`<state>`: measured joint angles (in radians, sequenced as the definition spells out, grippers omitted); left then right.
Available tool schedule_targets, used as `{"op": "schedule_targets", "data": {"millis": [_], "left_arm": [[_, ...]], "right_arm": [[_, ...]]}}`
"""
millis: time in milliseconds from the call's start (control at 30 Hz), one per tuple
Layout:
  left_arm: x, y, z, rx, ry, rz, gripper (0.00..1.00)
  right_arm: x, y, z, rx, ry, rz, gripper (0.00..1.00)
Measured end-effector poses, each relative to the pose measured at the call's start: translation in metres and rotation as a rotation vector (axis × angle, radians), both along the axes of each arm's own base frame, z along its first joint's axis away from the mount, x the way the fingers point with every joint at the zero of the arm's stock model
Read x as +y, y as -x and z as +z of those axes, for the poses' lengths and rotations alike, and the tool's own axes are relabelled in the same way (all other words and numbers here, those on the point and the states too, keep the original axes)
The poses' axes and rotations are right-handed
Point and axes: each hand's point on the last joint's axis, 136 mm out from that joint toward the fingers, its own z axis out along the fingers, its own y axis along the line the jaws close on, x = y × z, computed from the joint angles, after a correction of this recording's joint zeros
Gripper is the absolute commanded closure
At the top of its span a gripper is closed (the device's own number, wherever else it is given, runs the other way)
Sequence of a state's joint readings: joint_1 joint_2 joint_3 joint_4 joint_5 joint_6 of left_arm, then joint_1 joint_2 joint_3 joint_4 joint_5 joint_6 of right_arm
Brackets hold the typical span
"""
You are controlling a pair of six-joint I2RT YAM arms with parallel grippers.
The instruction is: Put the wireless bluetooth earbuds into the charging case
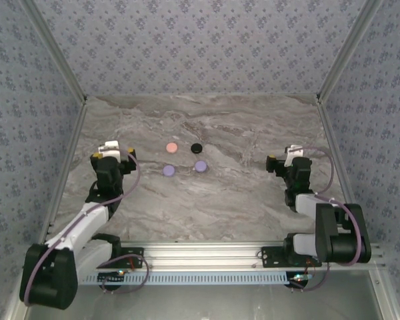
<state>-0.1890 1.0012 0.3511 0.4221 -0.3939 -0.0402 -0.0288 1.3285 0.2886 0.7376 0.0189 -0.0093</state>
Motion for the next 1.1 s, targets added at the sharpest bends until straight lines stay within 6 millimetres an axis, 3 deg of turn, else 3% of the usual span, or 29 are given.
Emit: {"op": "schedule_targets", "data": {"millis": [200, 367, 567, 767, 1100], "left_arm": [[0.018, -0.012, -0.037, 0.055, -0.015, 0.016, 0.01], [0.022, -0.026, -0.056, 0.06, 0.009, -0.002, 0.01], [0.014, -0.034, -0.101, 0.147, 0.027, -0.05, 0.01], [0.024, -0.054, -0.082, 0.102, 0.067, -0.055, 0.01], [0.019, -0.056, -0.082, 0.103, 0.083, -0.081, 0.01]], "right_arm": [[0.0, -0.016, -0.032, 0.082, -0.009, 0.011, 0.0], [-0.003, -0.023, -0.024, 0.058, -0.011, 0.009, 0.0], [-0.002, -0.024, -0.024, 0.058, -0.01, 0.009, 0.0], [0.0, -0.024, -0.024, 0.058, -0.004, 0.013, 0.0], [0.001, -0.024, -0.024, 0.058, -0.002, 0.013, 0.0]]}}
